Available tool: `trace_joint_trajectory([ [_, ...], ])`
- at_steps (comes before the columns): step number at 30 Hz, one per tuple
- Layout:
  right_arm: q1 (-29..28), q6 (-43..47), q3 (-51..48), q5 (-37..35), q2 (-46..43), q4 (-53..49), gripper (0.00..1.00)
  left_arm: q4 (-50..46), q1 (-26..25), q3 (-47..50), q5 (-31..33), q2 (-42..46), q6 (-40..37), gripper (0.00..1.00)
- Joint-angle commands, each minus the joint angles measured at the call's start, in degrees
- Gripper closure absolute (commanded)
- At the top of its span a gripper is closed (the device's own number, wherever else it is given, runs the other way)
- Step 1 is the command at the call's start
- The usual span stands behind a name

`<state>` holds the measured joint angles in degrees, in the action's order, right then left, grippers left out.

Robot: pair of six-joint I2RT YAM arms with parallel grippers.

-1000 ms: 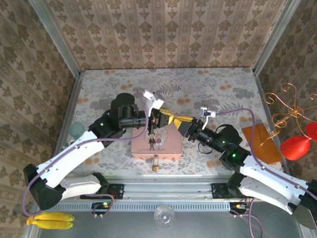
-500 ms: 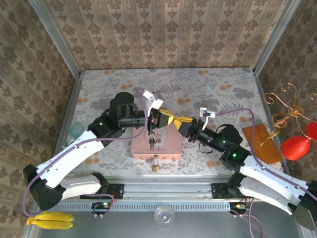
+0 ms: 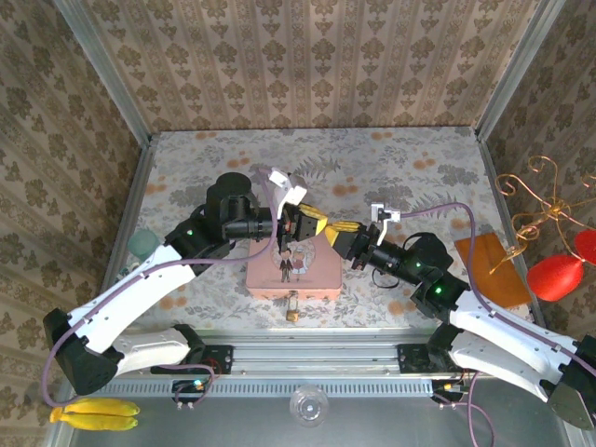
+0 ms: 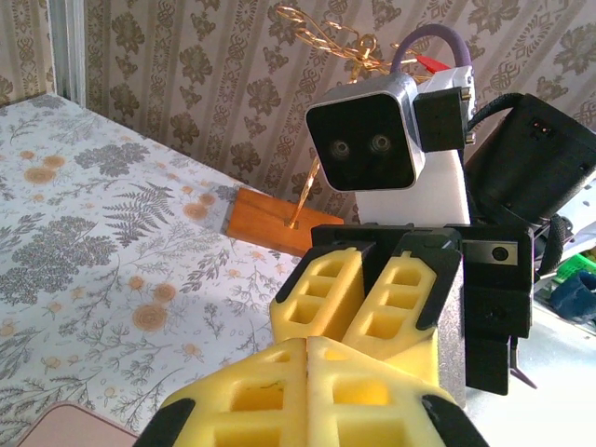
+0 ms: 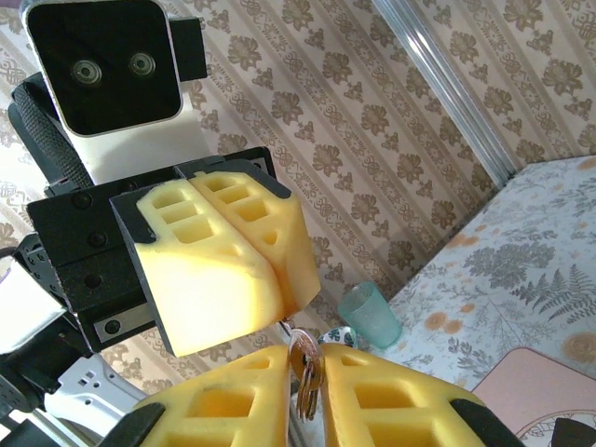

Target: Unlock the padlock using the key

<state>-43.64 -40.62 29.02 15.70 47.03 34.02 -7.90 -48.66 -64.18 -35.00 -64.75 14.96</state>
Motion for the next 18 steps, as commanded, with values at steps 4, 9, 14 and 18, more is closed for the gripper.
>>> trace_joint_trajectory([
  [4,0.1,1.2,2.1,0.4,-1.2,-1.3,0.87,3.0,0.5,-1.3,-3.0,0.3,1.7,1.0],
  [9,0.1,1.2,3.5,-2.6,-1.5,-6.4,0.93,2.6,0.5,-0.8,-0.1,1.3,0.9,1.0],
  [14,0.1,0.8,4.1,-3.9,-1.9,-8.5,0.97,1.9,0.5,-0.5,2.1,1.7,0.1,0.94],
  [18,0.1,-0.2,5.9,-6.4,-1.5,-12.8,1.0,1.7,0.7,0.4,6.8,3.0,-0.6,0.71],
])
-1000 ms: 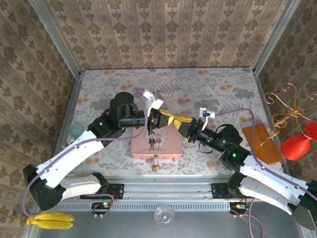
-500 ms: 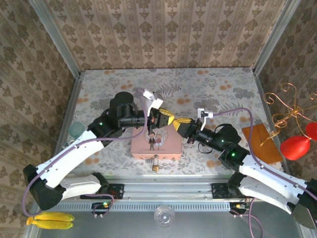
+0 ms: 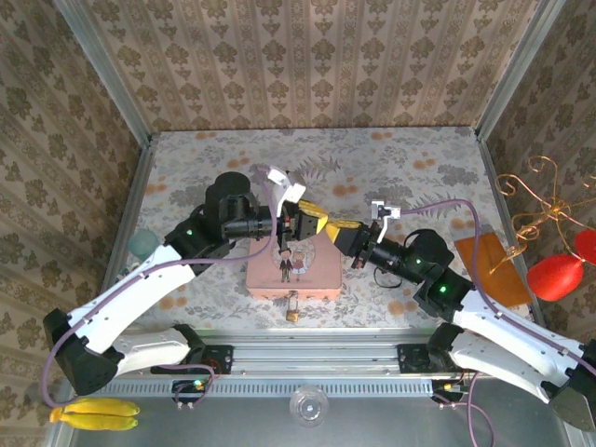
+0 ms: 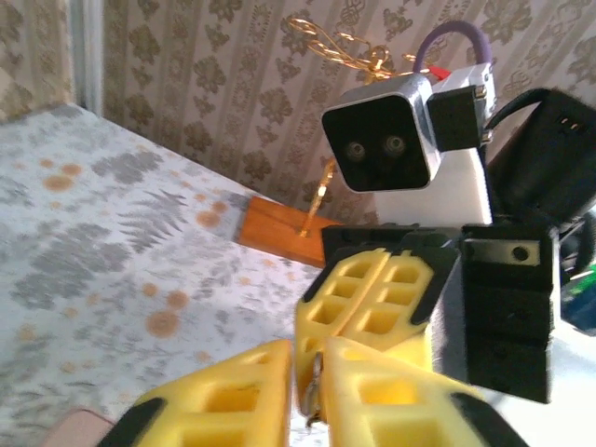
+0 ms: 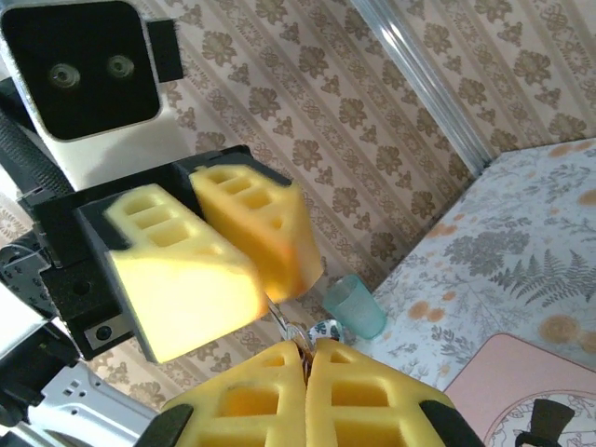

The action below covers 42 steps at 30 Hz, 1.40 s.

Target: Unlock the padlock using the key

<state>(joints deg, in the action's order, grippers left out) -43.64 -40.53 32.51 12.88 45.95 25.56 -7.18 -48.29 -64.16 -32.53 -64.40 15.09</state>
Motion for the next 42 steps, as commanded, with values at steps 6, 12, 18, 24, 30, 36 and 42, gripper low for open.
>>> trace_joint_trajectory([
  [6,0.1,-1.7,3.8,-12.4,-1.7,-14.4,1.0,-2.7,6.1,3.0,15.8,6.3,6.4,0.51],
  [12,0.1,-4.0,5.0,-21.7,-4.3,-27.0,1.0,-22.4,11.9,2.5,24.7,5.2,15.8,0.49],
  [18,0.1,-4.1,6.0,-25.3,-5.0,-34.5,1.0,-41.5,-0.1,-3.4,38.8,0.2,14.5,0.44],
  [24,0.2,-4.0,5.3,-25.3,-5.1,-35.4,1.0,-49.7,-11.1,-3.4,43.0,-4.2,22.3,0.43],
  [30,0.3,-3.6,4.8,-25.0,-5.5,-35.9,1.0,-49.7,-18.0,1.1,42.9,-6.1,31.4,0.43],
  [36,0.3,-3.5,4.6,-23.8,-5.3,-35.3,1.0,-42.2,-24.9,5.6,41.1,-10.8,41.1,0.41],
  [42,0.8,-3.5,3.9,-22.8,-5.4,-34.7,1.0,-37.6,-26.4,9.0,44.3,-14.4,47.0,0.4],
])
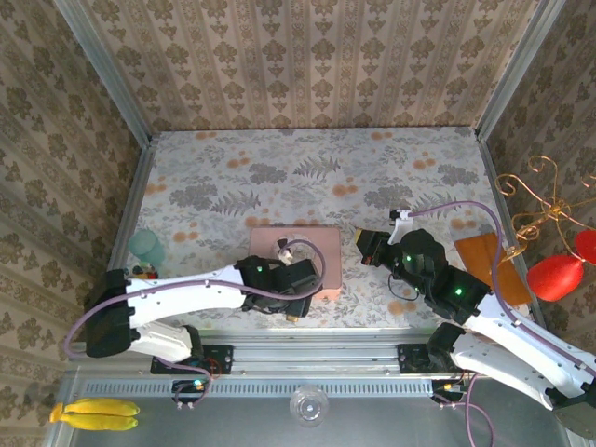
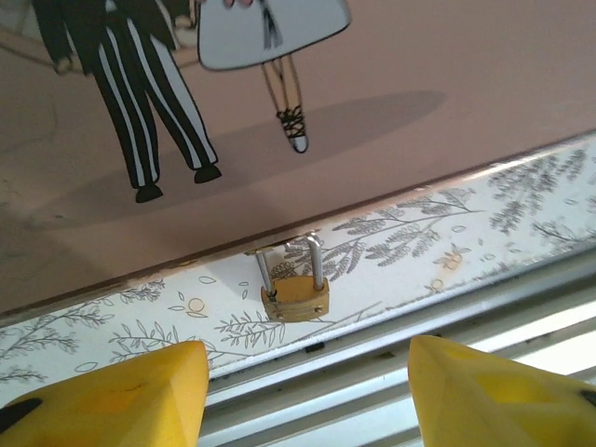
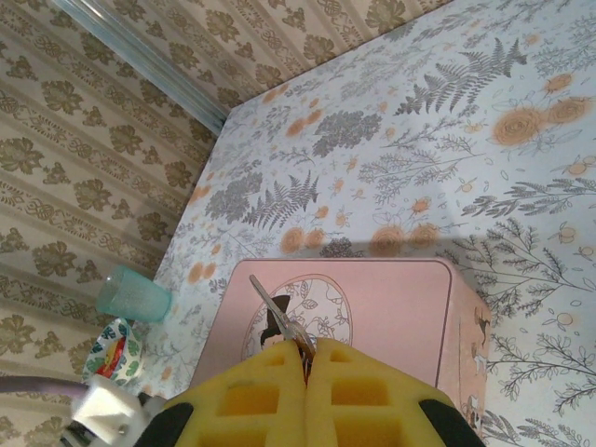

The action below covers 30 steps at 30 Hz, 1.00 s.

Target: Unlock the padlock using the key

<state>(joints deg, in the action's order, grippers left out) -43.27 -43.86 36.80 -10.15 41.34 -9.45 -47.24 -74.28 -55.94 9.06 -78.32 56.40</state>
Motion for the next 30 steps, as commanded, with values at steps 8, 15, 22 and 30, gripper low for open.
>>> trace_joint_trajectory([
  [8,0.9,-0.7,-1.4,0.7,-2.0,0.3,1.0,3.4,1.6,1.2,7.2,-5.0,7.7,0.39],
  [15,1.1,-0.9,-2.2,1.3,-2.7,0.4,1.0,8.7,6.6,2.3,8.5,-6.2,6.4,0.4],
  [22,1.5,-0.4,-2.3,1.7,-2.7,-0.1,1.0,13.1,13.3,0.2,8.6,-9.8,-0.3,0.43],
  [30,2.1,-0.2,-2.4,2.1,-2.4,-0.2,1.0,17.8,22.1,-5.8,8.6,-15.4,-10.7,0.44],
])
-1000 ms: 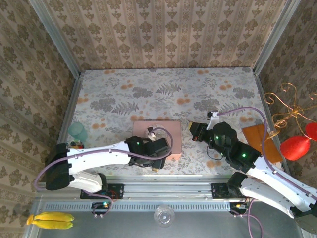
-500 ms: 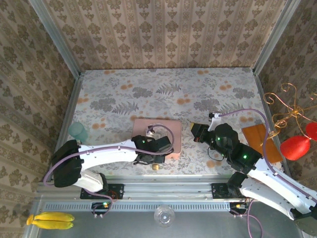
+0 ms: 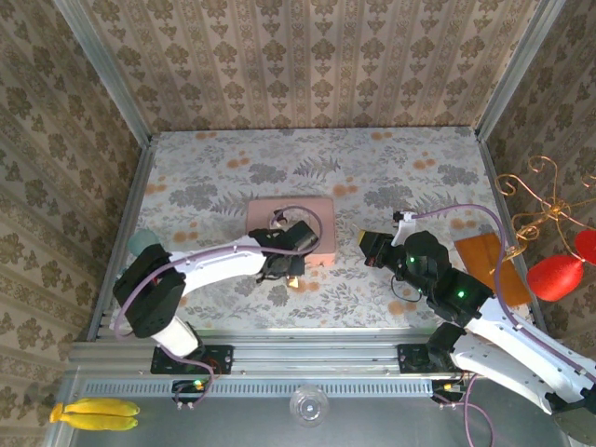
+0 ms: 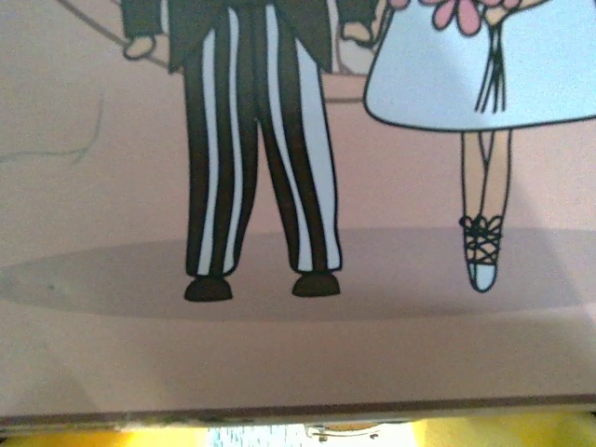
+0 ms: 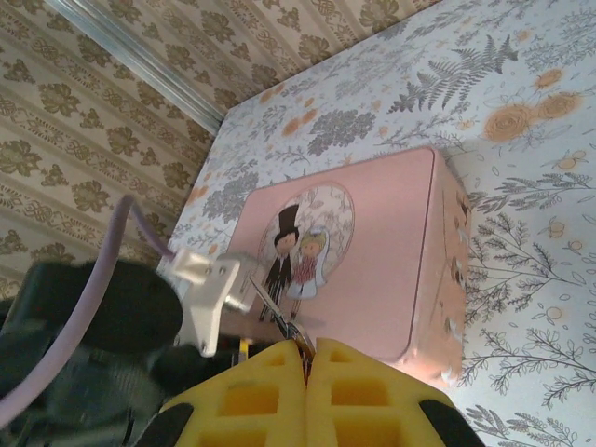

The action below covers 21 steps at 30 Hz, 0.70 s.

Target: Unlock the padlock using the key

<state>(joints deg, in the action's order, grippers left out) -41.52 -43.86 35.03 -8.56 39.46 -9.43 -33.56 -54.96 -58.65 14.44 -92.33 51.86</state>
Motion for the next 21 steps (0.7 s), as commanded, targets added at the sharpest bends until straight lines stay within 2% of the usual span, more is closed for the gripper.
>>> trace_joint_trajectory([
  [1,0.4,-0.2,-0.7,0.6,-0.5,-0.3,1.0,5.1,3.9,-3.6,3.0,-2.1,-7.5,0.44],
  [6,0.5,-0.7,-1.2,1.1,-0.7,-0.5,1.0,10.3,8.0,-4.8,0.6,-3.8,-12.0,0.44],
  [10,0.5,-1.4,-1.8,1.3,-1.0,-0.7,1.0,13.2,7.0,-3.1,1.5,-1.6,-13.5,0.44],
  [17,0.5,-2.9,-3.0,2.5,-0.4,1.0,1.0,29.5,2.9,14.3,2.6,12.8,-15.4,0.44],
  [21,0.5,-3.0,-2.7,3.6,1.3,1.9,1.0,46.0,5.4,28.7,-3.5,20.6,-14.6,0.44],
])
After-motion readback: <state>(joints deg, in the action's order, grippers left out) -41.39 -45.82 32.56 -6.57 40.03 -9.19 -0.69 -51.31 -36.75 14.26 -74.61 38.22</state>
